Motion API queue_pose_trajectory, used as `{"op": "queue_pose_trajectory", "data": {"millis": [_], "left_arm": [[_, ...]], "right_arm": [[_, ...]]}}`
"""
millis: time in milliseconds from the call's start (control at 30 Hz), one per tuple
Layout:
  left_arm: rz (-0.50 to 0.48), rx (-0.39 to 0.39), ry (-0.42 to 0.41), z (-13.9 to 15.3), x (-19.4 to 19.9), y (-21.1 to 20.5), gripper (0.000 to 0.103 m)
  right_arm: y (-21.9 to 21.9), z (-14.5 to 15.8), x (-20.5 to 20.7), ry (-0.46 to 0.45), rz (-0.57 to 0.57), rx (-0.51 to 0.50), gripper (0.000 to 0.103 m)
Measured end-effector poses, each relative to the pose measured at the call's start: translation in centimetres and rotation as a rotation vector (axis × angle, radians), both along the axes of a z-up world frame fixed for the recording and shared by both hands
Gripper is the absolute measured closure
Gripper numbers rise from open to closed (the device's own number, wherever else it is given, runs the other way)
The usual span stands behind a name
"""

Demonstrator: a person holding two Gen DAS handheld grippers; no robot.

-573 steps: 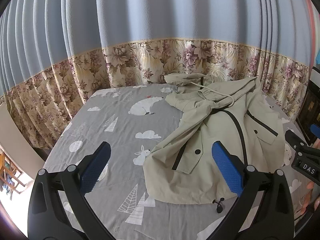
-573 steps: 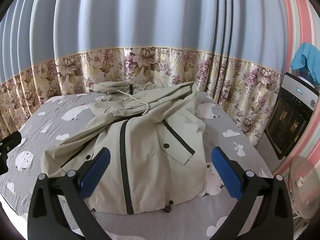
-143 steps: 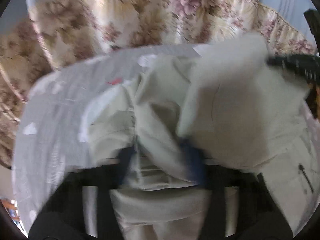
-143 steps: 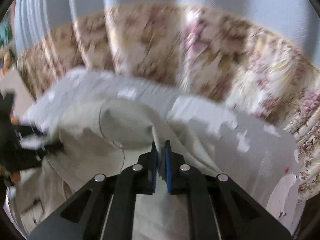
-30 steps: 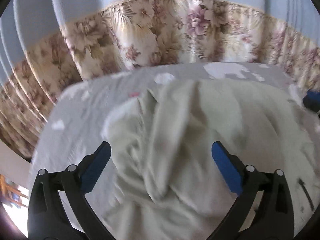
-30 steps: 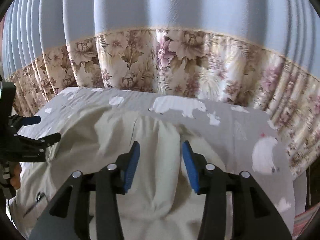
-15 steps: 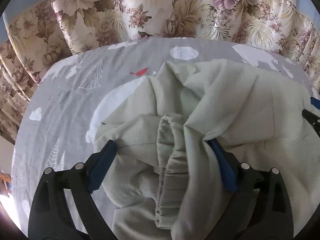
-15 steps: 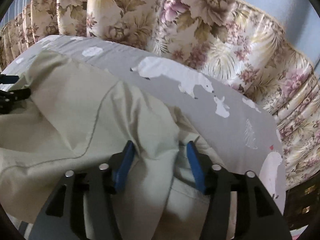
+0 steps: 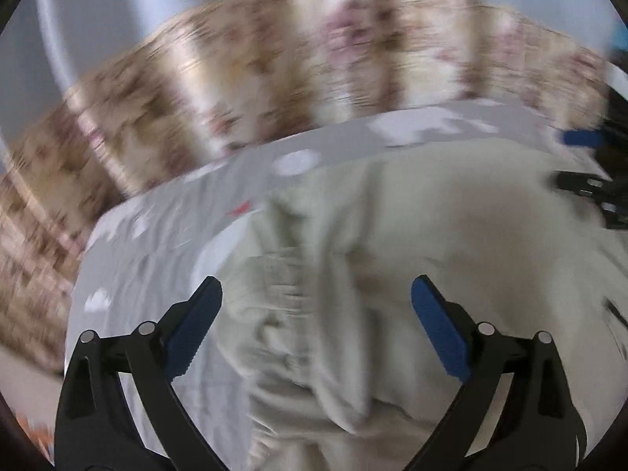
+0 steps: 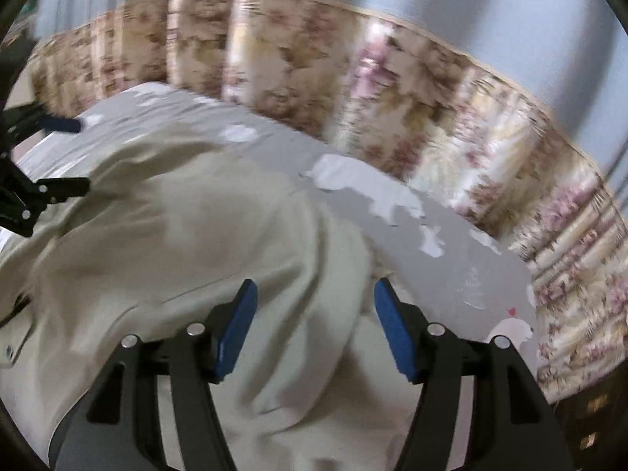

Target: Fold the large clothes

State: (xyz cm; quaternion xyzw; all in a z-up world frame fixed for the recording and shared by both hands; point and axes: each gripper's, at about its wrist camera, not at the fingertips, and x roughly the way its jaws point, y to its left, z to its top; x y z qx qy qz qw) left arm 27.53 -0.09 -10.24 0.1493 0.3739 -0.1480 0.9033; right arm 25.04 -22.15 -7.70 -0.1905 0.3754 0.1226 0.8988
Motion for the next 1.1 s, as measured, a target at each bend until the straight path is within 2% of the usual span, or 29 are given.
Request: {"op": "queue_pose_trajectory", "data": {"millis": [100, 233, 333, 400, 467, 600, 767, 833, 900, 1000, 1100], "left_arm": [[-0.062, 0.015, 0.016, -0.8, -0.8, -1.0, 0.005], [-0.024, 0.093, 0.075, -4.3, -0.1, -1.3, 0.005], [0.028, 0.066, 0.128, -6.2, 0.6, 0.1, 0.004], [0.049, 0.008, 0.159, -7.0, 0.8, 1.1, 0.004], [0.056, -0.011, 0.160, -7.1, 0.7, 1.4, 0.004], [0.069, 0.030, 0.129, -7.0, -0.1, 0.8, 0.004], [0.098, 0.017, 0.123, -5.8, -1.3, 1.4, 0.004], [0.109, 0.017, 0.103, -4.9, -2.1, 1.9, 0.003], [0.122, 0.015, 0.074, -4.0, -2.9, 2.6, 0.003], [0.150, -0.007, 0.047, -2.5, -3.9, 4.3, 0.003], [0.188, -0.042, 0.052, -1.6, -4.2, 6.4, 0.003]], "right_arm": [[0.8, -1.5, -0.7, 0.033, 0.027, -0.026, 0.041], [0.3, -4.6, -0.4, 0.079, -0.007, -0.097, 0.042], [-0.9, -5.3, -0.3, 0.086, -0.038, -0.061, 0.040], [-1.3, -5.8, 0.0, 0.094, -0.052, -0.046, 0.036], [-1.6, -6.2, 0.0, 0.092, -0.060, -0.030, 0.035], [-1.6, -6.1, 0.0, 0.092, -0.074, -0.014, 0.032], [-2.4, -5.8, -0.4, 0.098, -0.113, 0.054, 0.024], [-2.9, -5.4, -0.7, 0.116, -0.120, 0.081, 0.018], [-3.5, -4.8, -1.4, 0.138, -0.127, 0.129, 0.017], [-4.7, -3.3, -2.8, 0.107, -0.144, 0.191, 0.017], [-6.6, -0.8, -4.2, 0.033, -0.190, 0.247, 0.016]]}}
